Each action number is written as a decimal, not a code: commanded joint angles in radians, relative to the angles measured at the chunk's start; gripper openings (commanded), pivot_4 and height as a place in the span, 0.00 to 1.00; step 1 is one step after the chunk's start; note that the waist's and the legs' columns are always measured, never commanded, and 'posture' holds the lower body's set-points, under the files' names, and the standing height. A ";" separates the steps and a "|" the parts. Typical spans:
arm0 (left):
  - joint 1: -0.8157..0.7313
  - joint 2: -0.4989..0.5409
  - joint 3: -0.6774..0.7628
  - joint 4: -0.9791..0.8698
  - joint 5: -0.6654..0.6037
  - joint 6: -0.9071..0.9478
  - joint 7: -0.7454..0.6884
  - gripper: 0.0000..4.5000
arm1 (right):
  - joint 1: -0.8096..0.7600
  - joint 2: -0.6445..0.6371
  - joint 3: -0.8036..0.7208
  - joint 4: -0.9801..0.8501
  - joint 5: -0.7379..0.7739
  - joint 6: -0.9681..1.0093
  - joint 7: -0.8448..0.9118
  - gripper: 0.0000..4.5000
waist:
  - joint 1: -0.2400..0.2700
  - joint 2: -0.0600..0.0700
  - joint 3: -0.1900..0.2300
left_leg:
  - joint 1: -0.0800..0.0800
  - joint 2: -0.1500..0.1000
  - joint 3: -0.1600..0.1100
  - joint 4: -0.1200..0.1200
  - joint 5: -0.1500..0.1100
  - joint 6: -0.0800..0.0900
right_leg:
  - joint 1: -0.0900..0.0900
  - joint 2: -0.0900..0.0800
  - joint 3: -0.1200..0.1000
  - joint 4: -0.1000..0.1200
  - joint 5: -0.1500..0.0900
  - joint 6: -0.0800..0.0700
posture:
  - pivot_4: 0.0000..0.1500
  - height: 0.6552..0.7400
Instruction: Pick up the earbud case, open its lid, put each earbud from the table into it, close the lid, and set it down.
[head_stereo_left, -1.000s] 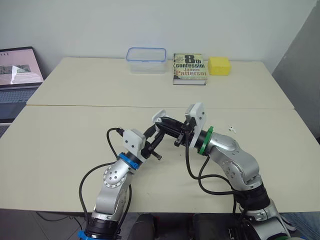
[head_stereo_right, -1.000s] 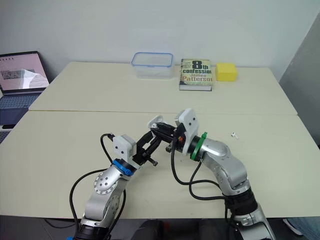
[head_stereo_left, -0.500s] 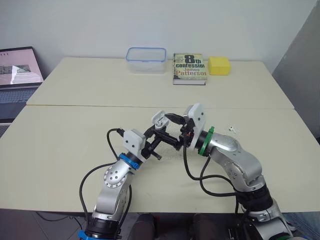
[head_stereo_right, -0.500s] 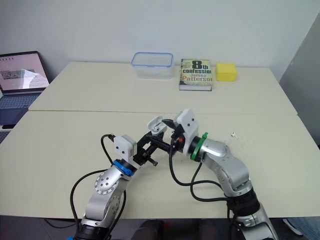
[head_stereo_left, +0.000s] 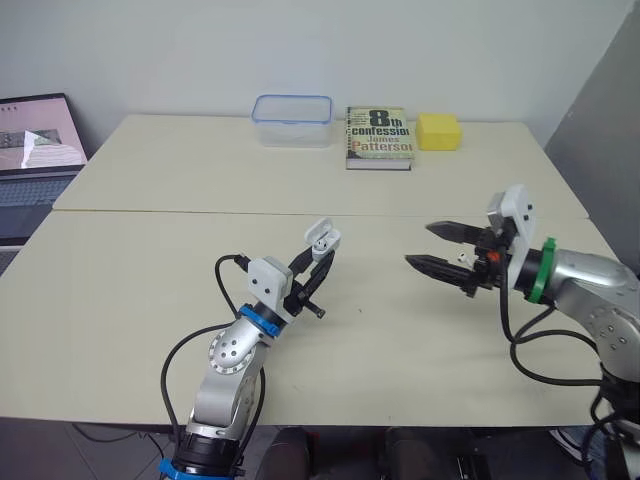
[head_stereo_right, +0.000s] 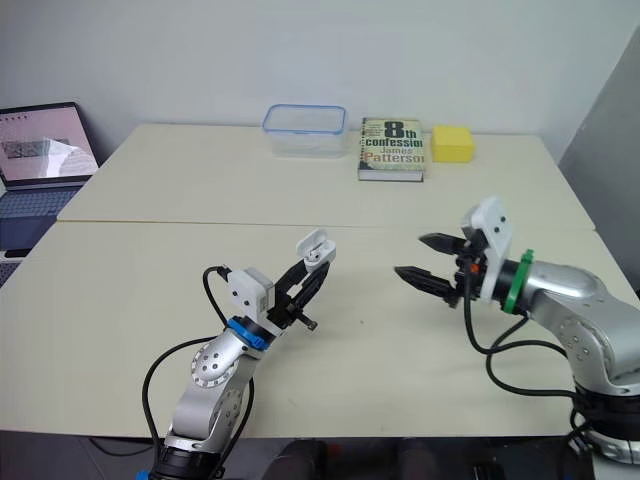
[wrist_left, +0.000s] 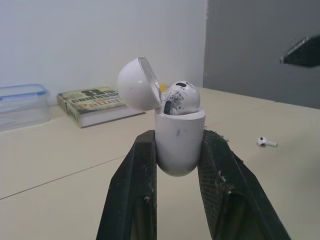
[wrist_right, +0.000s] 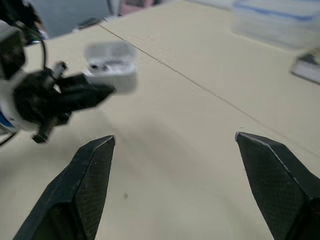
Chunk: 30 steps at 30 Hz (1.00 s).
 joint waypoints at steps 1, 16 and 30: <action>-0.008 0.001 0.006 -0.025 -0.009 -0.026 -0.007 0.17 | 0.111 -0.028 -0.079 -0.039 -0.038 -0.051 -0.023 1.00 | 0.000 0.000 0.000 | 0.000 0.000 0.000 0.000 0.000 0.000 | 0.000 0.000 0.000 0.000 0.000 0.000 | 1.00 1.00; -0.029 0.015 0.016 -0.001 -0.019 -0.027 -0.035 0.17 | 0.290 0.000 -0.112 -0.083 -0.261 -0.090 -0.269 1.00 | -0.001 0.000 0.000 | 0.000 0.000 0.001 0.000 0.000 0.000 | 0.000 0.000 0.002 -0.001 -0.002 0.003 | 1.00 1.00; -0.036 0.007 0.009 0.006 -0.010 -0.026 -0.037 0.17 | -0.019 0.114 0.116 0.432 -0.446 -0.285 -0.283 1.00 | -0.006 0.000 0.000 | 0.000 0.000 0.002 0.000 0.000 0.000 | 0.000 0.001 0.002 -0.001 0.000 0.000 | 1.00 1.00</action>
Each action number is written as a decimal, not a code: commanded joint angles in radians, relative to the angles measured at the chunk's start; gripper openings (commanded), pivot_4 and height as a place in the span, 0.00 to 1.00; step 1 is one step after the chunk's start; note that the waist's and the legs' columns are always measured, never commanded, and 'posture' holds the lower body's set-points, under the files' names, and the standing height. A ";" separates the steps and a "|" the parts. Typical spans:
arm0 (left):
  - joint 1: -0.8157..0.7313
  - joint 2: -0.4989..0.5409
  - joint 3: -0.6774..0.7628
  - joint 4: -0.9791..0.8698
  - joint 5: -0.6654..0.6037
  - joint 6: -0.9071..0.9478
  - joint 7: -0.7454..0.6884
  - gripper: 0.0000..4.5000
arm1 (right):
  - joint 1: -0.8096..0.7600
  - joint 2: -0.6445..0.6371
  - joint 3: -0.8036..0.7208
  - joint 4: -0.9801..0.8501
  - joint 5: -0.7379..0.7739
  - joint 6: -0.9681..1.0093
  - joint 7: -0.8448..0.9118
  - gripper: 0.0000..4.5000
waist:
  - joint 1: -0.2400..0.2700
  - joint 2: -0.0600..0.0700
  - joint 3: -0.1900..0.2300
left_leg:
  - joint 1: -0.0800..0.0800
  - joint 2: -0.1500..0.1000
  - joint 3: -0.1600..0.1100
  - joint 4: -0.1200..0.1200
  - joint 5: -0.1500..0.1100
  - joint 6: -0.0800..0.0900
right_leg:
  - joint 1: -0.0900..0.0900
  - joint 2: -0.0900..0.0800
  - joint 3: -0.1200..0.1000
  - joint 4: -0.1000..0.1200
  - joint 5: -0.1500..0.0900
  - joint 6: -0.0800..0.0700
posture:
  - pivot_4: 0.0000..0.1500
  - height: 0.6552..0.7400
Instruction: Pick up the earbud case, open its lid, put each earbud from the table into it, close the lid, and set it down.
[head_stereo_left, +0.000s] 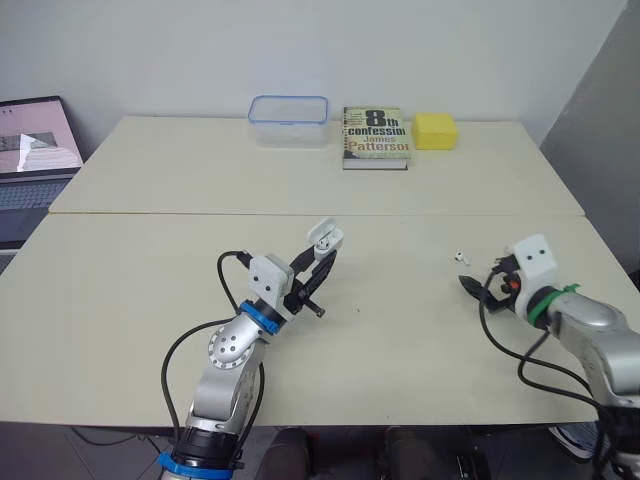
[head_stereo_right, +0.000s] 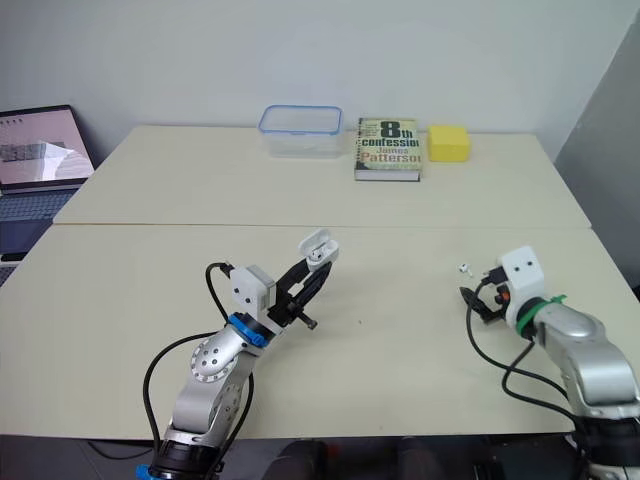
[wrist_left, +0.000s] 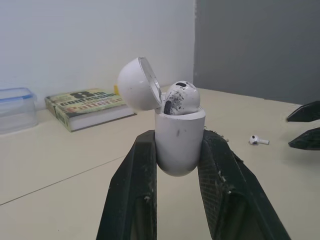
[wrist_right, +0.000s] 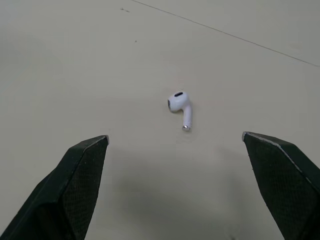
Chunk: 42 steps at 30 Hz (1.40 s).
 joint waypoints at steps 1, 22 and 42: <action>-0.009 -0.004 0.001 -0.027 -0.002 -0.019 0.004 0.17 | -0.101 0.047 0.026 0.152 -0.062 -0.103 -0.032 1.00 | -0.001 0.000 0.000 | 0.000 0.000 0.000 0.000 0.000 0.000 | 0.000 0.000 0.000 0.000 0.000 0.000 | 1.00 1.00; 0.015 0.012 0.006 -0.049 -0.005 -0.014 0.018 0.17 | -0.128 0.101 0.001 0.253 -0.045 -0.103 0.030 0.10 | 0.006 0.000 0.000 | 0.001 0.001 -0.001 0.000 0.000 0.000 | 0.001 -0.001 0.000 0.001 0.000 0.000 | 1.00 1.00; 0.041 0.013 -0.008 -0.078 -0.007 0.006 0.017 0.17 | 0.285 -0.385 0.082 -0.090 -0.076 -0.443 0.621 0.09 | 0.003 0.001 0.000 | 0.003 0.001 -0.002 0.001 0.000 0.000 | 0.005 -0.001 -0.002 -0.001 -0.003 0.004 | 1.00 1.00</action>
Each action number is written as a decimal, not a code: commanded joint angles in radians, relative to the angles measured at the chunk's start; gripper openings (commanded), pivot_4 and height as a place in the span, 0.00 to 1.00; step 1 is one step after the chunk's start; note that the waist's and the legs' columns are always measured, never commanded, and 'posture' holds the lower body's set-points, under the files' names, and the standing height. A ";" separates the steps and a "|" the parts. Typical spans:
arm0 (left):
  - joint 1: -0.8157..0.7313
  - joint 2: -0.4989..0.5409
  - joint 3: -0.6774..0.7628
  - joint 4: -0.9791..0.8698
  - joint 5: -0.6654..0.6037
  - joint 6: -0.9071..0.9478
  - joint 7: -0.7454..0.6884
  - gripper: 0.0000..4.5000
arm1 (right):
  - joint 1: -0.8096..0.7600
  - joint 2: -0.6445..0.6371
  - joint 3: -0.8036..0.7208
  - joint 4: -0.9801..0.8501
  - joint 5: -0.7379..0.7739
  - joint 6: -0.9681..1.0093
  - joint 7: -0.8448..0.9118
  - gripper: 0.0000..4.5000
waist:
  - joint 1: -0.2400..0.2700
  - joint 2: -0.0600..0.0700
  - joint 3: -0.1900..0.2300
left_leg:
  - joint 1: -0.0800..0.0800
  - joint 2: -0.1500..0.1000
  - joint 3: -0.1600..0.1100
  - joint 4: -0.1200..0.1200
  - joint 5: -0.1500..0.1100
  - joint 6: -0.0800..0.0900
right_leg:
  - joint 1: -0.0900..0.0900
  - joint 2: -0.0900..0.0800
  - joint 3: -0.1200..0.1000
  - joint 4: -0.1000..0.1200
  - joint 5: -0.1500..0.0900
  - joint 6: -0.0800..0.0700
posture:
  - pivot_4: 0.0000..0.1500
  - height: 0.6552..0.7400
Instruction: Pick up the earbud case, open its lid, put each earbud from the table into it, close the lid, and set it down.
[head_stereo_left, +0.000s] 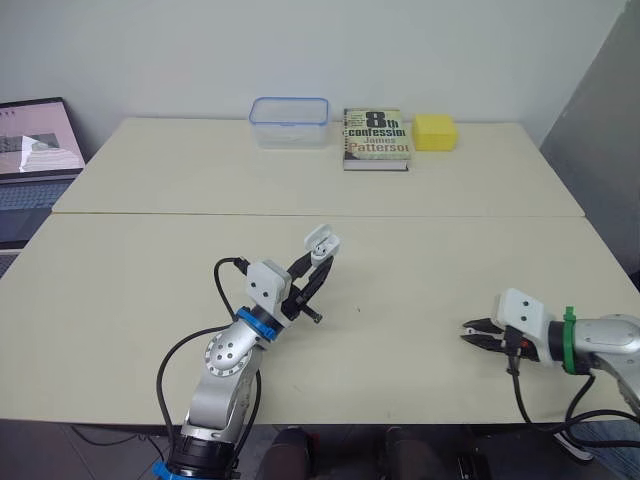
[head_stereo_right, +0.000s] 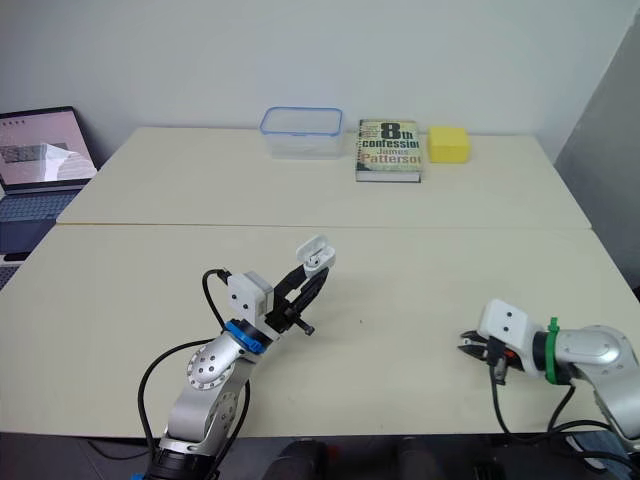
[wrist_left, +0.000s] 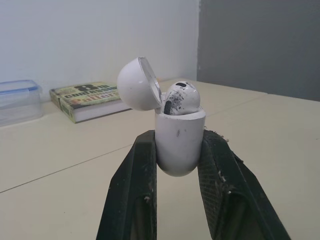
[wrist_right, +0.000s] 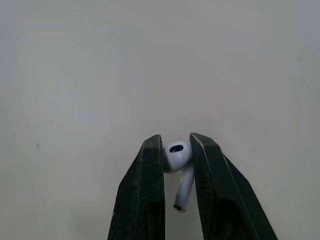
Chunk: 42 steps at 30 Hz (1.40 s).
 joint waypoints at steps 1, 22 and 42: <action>-0.002 -0.002 -0.003 -0.051 -0.007 -0.007 -0.001 0.17 | -0.003 -0.018 0.020 0.042 -0.024 -0.080 0.058 0.09 | 0.000 0.000 0.000 | 0.000 0.000 0.000 0.000 0.000 0.000 | 0.000 0.000 0.000 0.000 0.000 0.000 | 1.00 1.00; 0.014 0.010 -0.001 -0.063 -0.003 -0.003 0.002 0.17 | -0.108 -0.031 0.019 0.134 0.029 -0.117 0.194 0.83 | 0.005 -0.001 -0.001 | 0.001 0.000 -0.001 0.000 0.000 0.000 | 0.002 0.000 0.000 -0.001 0.002 -0.003 | 1.00 1.00; 0.011 0.003 -0.019 -0.043 0.004 -0.008 -0.003 0.17 | -0.213 -0.170 0.190 -0.189 -0.135 0.399 0.061 0.83 | 0.008 0.000 0.000 | -0.001 0.000 -0.001 0.001 0.000 0.000 | 0.000 -0.002 0.000 -0.001 0.001 -0.001 | 1.00 1.00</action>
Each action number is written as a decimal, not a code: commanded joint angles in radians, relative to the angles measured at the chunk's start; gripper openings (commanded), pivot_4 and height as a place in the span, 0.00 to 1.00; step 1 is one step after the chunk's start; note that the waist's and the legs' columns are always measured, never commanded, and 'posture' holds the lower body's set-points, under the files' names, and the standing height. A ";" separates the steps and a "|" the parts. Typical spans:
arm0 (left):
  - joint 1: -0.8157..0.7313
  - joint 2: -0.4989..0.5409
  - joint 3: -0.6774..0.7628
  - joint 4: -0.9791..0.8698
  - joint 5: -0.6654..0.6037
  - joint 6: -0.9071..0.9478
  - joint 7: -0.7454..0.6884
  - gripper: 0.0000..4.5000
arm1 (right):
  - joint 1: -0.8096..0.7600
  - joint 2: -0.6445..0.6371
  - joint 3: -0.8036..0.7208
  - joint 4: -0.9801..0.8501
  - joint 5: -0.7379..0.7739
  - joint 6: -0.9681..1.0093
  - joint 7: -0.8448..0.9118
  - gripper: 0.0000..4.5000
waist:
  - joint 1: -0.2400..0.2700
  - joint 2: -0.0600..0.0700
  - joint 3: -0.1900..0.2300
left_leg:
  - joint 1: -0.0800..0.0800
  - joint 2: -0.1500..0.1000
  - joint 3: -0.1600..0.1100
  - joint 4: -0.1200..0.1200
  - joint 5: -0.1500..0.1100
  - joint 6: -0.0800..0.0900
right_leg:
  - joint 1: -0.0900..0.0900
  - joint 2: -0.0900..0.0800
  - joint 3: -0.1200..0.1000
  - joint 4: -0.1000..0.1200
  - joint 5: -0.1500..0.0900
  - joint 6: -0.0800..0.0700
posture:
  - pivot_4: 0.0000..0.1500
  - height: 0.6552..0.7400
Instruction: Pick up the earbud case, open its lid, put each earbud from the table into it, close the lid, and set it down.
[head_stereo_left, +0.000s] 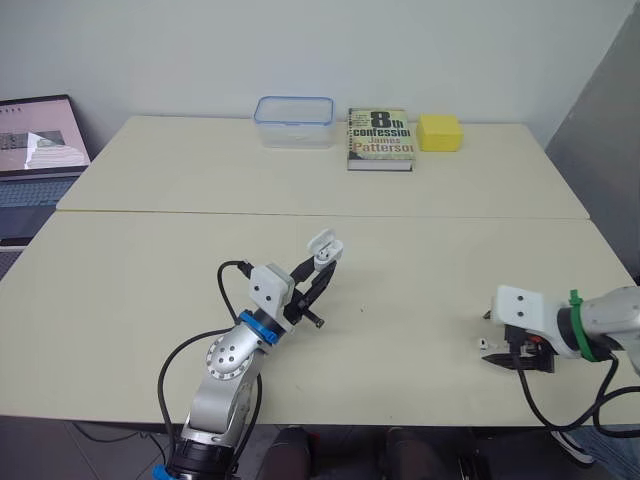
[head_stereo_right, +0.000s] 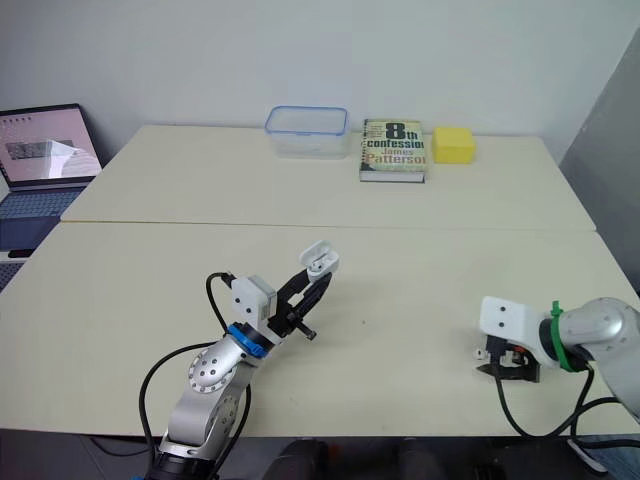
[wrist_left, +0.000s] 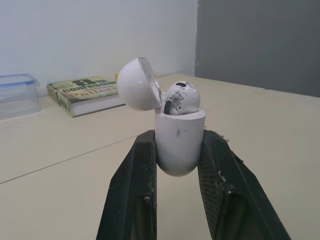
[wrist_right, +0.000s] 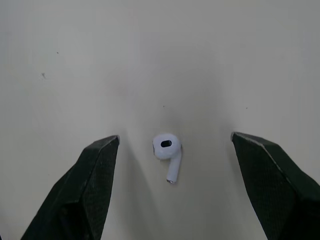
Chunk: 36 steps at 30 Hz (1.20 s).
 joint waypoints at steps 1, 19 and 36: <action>0.000 -0.002 -0.002 -0.037 0.003 -0.012 0.004 0.17 | -0.068 0.003 0.065 0.030 -0.049 0.021 0.004 0.83 | 0.000 0.000 0.000 | 0.000 0.000 0.000 0.000 0.000 0.000 | 0.000 0.000 0.000 0.000 0.000 0.000 | 1.00 1.00; 0.021 -0.007 -0.003 -0.050 0.015 -0.016 0.032 0.17 | -0.159 0.032 0.176 0.127 -0.088 0.030 0.095 0.33 | -0.005 -0.001 -0.001 | 0.001 0.000 0.000 0.002 0.000 0.000 | 0.001 0.000 0.000 0.000 0.000 0.000 | 1.00 1.00; -0.006 -0.001 0.006 -0.030 0.000 -0.026 0.011 0.17 | -0.288 0.228 -0.110 -0.020 0.237 0.019 0.075 0.09 | -0.008 -0.001 0.000 | -0.001 0.000 0.000 0.004 0.000 0.000 | 0.000 0.000 0.000 0.001 0.000 0.000 | 1.00 1.00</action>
